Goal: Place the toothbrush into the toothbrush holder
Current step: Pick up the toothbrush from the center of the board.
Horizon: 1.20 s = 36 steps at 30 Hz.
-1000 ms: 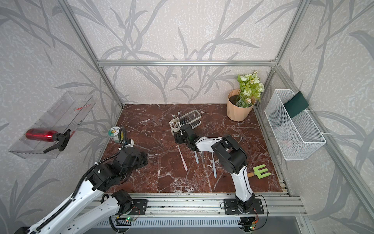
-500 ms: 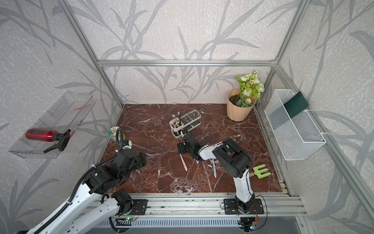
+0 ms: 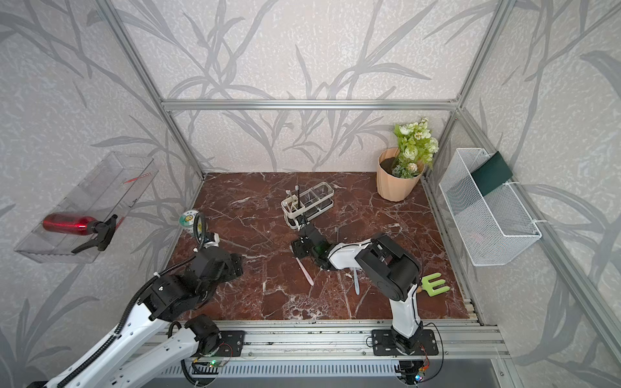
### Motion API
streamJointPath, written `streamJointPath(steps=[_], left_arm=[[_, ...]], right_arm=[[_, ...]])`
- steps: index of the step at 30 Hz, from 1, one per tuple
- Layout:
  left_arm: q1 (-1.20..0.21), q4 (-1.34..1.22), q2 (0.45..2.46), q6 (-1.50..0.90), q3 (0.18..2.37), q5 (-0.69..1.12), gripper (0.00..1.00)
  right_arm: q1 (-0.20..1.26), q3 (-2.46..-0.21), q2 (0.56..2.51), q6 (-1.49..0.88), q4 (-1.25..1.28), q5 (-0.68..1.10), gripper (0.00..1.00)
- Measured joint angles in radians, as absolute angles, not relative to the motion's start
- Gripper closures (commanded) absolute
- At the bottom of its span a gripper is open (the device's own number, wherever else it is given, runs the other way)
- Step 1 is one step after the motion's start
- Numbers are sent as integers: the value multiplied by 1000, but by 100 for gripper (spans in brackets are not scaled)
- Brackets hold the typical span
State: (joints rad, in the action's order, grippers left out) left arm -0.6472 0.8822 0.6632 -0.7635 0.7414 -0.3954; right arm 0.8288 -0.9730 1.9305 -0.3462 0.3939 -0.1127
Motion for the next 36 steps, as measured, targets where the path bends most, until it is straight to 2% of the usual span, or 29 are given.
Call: streamJointPath(steps=[14, 21, 26, 36], left_arm=[[-647, 883, 654, -764, 733, -396, 22], [-647, 883, 653, -765, 731, -397, 22], [-647, 883, 653, -768, 731, -397, 22], [-647, 883, 653, -771, 730, -400, 23]], right_arm=[[886, -967, 1934, -322, 372, -78, 33], [895, -968, 1965, -316, 374, -78, 41], [895, -973, 1973, -305, 374, -86, 52], [905, -1008, 2003, -282, 370, -113, 57]])
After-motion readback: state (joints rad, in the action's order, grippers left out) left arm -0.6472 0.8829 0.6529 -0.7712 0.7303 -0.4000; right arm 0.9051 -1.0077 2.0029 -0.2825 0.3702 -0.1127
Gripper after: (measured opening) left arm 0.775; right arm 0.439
